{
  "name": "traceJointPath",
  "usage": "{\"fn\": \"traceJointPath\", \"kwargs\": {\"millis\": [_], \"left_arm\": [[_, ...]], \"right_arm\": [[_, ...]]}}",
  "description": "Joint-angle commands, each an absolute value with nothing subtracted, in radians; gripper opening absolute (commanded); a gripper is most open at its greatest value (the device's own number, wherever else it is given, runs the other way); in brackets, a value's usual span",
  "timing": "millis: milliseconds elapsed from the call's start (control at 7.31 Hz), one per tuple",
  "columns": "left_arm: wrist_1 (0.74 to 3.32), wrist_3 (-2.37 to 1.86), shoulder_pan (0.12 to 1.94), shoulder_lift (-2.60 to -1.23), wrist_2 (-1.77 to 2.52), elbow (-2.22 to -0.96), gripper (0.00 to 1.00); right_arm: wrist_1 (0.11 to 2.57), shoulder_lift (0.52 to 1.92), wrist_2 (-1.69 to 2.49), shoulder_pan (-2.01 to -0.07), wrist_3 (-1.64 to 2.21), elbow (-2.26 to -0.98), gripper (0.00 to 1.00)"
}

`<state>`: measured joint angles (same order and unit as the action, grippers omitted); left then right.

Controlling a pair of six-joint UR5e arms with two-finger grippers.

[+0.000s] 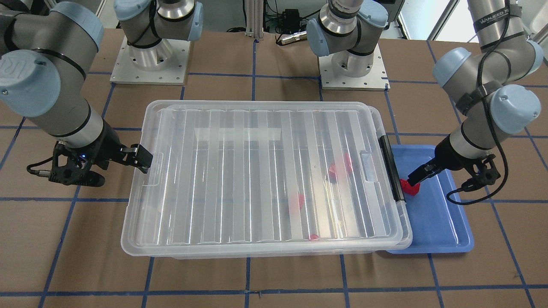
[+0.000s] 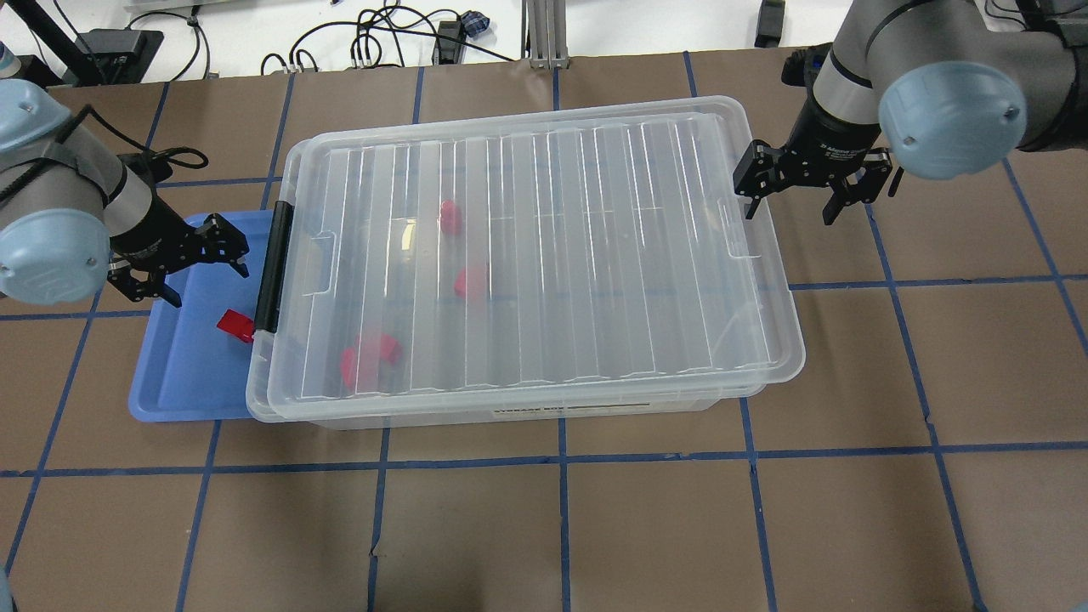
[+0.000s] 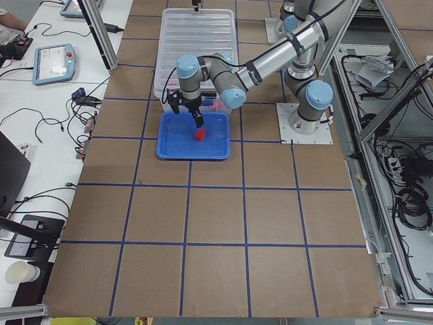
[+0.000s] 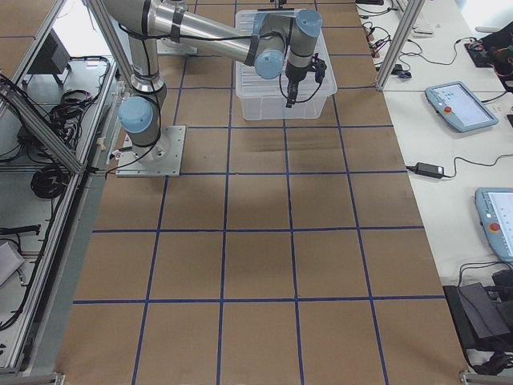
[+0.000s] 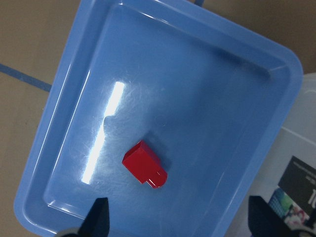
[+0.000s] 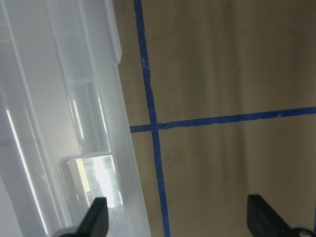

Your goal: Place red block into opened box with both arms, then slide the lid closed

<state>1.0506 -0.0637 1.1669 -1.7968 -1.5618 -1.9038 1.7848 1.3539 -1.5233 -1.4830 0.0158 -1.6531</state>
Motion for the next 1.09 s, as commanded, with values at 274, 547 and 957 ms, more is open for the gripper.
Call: {"fn": "traceJointPath", "kwargs": {"millis": [274, 547, 957], "left_arm": [[0.930, -0.189, 1.155, -1.859, -1.565, -1.983, 1.00], [0.847, -0.189, 1.141, -1.882, -1.571, -2.017, 1.00], [0.782, -0.181, 1.143, -1.891, -1.572, -2.055, 0.66]], "right_arm": [[1.790, 1.333, -1.528, -1.480, 0.014, -1.649, 1.00], [1.789, 1.333, -1.531, -1.453, 0.014, -1.641, 1.00], [1.789, 1.335, -1.546, -1.396, -0.015, -1.638, 1.00]]}}
